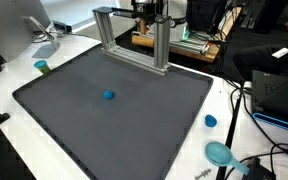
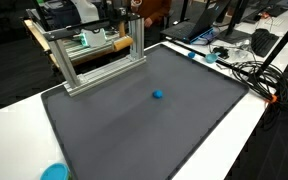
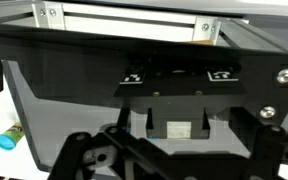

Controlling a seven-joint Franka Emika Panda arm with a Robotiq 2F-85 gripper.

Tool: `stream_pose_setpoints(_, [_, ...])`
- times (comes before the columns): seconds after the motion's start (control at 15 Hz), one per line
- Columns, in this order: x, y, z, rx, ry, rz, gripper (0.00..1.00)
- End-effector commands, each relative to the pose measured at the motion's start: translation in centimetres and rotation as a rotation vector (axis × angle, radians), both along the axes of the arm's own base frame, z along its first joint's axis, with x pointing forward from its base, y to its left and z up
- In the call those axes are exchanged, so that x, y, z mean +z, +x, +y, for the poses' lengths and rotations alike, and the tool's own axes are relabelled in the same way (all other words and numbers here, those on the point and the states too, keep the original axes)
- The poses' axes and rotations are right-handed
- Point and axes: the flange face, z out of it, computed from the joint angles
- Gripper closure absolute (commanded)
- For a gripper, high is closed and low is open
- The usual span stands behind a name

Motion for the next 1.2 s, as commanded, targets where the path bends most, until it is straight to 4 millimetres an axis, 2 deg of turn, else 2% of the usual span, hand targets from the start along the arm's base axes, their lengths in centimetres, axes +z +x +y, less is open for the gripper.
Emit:
stream_pose_setpoints(0.0, [-0.3, 0.0, 0.5, 0.018, 0.035, 0.019, 0.00])
stream_pose_setpoints(0.6, [-1.1, -0.2, 0.9, -0.039, -0.005, 0.055, 0.00])
stream_pose_setpoints(0.87, [-1.9, -0.3, 0.7, -0.117, 0.001, 0.091, 0.00])
stream_pose_setpoints(1.13, [-1.5, -0.3, 0.6, -0.178, -0.004, 0.106, 0.00])
